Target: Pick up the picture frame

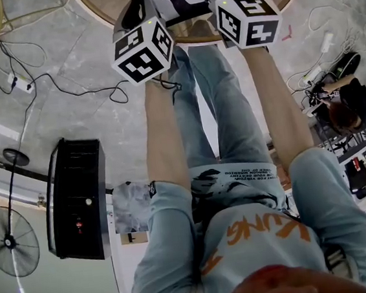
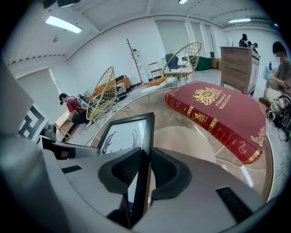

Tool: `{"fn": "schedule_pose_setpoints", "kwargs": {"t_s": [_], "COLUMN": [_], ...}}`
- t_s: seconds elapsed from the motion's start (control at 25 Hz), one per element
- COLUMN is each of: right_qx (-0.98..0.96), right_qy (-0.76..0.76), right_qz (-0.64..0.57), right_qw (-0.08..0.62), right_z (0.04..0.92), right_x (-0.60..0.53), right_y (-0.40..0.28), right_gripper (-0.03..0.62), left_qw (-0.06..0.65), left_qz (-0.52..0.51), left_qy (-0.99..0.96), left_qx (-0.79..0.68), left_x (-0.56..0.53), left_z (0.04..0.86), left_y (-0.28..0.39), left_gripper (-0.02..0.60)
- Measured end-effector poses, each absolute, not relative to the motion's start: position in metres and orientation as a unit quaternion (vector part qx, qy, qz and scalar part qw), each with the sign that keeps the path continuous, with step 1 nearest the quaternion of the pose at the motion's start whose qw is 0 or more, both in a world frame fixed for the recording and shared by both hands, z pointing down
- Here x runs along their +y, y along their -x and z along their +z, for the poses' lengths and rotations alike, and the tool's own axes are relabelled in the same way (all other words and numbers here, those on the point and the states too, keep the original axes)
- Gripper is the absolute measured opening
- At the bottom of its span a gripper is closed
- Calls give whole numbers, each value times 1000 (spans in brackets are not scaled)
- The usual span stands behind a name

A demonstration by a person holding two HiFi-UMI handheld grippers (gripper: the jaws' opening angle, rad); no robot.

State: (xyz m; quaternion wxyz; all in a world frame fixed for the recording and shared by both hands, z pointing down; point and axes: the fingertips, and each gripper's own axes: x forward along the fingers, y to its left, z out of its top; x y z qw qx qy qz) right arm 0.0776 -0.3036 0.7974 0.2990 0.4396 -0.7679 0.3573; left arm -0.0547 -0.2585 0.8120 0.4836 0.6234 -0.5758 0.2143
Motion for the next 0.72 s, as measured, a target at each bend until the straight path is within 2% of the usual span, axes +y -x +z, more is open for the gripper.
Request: {"fn": "schedule_pose_setpoints", "kwargs": {"t_s": [0.32,0.72], "right_qx": [-769,-779], "right_qy": [-458,-481], "right_qz": [360,336], "right_qw": [264,221], "right_z": [759,658], "right_x": [-282,-273], "right_y": [-74,-60], "right_gripper": [67,66], "left_qw": [456,417], "left_qz": [205,186], "left_qy": [-646,-672], "left_qx": [-577,-583], "left_x": [-244,-240], "left_z": [768,664], "left_y": [62,79], "left_gripper": [78,78]}}
